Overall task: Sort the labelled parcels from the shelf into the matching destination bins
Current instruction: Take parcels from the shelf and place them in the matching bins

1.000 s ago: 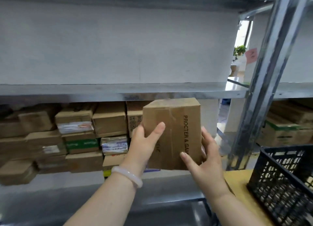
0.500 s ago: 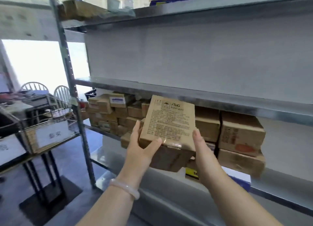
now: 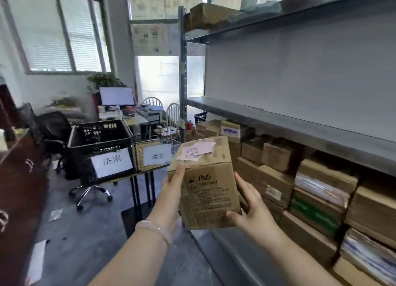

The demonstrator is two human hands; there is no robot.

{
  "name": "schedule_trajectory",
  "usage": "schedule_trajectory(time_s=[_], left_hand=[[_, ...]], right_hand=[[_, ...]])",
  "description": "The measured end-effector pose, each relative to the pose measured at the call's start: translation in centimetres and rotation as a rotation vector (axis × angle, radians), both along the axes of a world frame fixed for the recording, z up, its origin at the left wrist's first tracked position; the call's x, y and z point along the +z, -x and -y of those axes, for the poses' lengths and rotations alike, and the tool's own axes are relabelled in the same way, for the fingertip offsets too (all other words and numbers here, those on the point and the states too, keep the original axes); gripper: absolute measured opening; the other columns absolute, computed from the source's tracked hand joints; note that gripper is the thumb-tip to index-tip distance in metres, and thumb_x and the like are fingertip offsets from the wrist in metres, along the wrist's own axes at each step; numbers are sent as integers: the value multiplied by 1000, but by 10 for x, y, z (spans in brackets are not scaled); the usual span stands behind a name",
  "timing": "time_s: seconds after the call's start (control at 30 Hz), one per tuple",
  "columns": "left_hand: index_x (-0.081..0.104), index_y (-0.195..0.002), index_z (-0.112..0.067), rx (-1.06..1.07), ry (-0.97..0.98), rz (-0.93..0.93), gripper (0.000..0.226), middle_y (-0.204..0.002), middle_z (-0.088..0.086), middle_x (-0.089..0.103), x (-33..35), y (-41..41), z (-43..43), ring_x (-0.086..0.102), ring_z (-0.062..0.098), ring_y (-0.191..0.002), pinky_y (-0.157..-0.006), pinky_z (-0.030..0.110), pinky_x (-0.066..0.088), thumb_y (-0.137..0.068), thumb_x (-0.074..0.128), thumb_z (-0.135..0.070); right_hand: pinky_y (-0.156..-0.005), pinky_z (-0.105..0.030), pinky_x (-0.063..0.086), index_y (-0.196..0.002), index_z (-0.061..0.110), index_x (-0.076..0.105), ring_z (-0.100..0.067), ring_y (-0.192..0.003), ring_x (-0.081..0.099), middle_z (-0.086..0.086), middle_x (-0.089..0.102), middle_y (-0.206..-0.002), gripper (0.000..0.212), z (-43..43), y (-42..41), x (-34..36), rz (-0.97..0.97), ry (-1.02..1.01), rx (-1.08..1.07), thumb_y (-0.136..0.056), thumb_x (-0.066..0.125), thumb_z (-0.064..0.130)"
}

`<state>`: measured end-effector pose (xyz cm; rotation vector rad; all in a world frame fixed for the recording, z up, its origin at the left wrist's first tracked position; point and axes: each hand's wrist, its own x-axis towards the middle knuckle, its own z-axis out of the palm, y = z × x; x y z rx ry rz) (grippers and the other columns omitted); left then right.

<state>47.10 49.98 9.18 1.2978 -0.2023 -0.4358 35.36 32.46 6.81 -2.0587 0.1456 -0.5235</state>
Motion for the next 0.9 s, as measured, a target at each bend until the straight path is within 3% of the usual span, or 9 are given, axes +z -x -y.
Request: schedule_trajectory(time_s=[0.1,0.27,0.37,0.5,0.57,0.63,0.7,0.77,0.9], left_hand=[[53,-131,-40,89,-22,-14,80,-113,-4,73,-12,-15,-1,67,20,-108,-97,53,50,-62,70,-78],[45,-123,-56,178,-147,75,75,-118,-15,67,-40,-39,-19,63,12,-112,-102,44,49,-54,73,-64],[41,-120,-68,186,-205,169,73,-118,-23,67,-45,-69,-35,62,4,-112,-99,34,49,-57,74,-55],[33,-117,-74,196,-183,232,72,-104,-41,63,-47,-129,-61,62,-14,-97,-70,10,51,-75,77,-36],[30,-117,-75,218,-193,255,67,-102,-49,59,-46,-162,-74,57,-22,-95,-69,7,48,-84,75,-37],[34,-130,-67,238,-201,280,67,-113,-39,63,-43,-195,-87,58,-15,-105,-84,13,51,-85,75,-39],[32,-145,-53,285,-221,322,79,-134,-20,58,-39,-228,-100,55,4,-124,-107,36,46,-80,75,-42],[28,-148,-52,330,-263,375,82,-144,-14,48,-34,-262,-114,47,9,-132,-113,45,38,-80,73,-43],[13,-144,-66,327,-348,464,85,-148,-18,37,-29,-334,-135,36,8,-138,-116,45,33,-89,71,-37]], right_hand=[[-86,-5,40,-134,49,40,19,-119,42,34,46,-129,69,0,-26,1,-27,-256,66,-77,77,38],[-112,-39,24,-149,49,24,-6,-129,34,25,38,-134,90,-7,-91,-3,-164,-390,74,-68,45,83],[-111,-41,36,-144,47,37,-11,-124,51,20,52,-136,75,-23,-136,-10,-170,-470,116,-77,59,72],[-105,-48,44,-133,51,48,-15,-116,61,15,64,-126,70,-44,-203,-21,-174,-507,183,-69,66,72],[-103,-46,46,-128,53,51,-10,-110,64,20,67,-118,64,-55,-242,-24,-161,-497,195,-67,64,71],[-100,-43,49,-120,57,55,-6,-106,65,23,68,-113,47,-68,-283,-26,-149,-474,208,-74,62,66],[-93,-33,52,-121,59,52,3,-101,64,24,65,-118,37,-84,-324,-26,-121,-448,205,-85,60,60],[-79,-12,47,-136,59,36,16,-97,59,29,56,-126,50,-101,-361,-21,-90,-438,205,-91,56,54],[-75,-3,43,-129,77,14,14,-110,54,26,48,-137,59,-124,-424,-11,-22,-371,209,-96,51,46]])
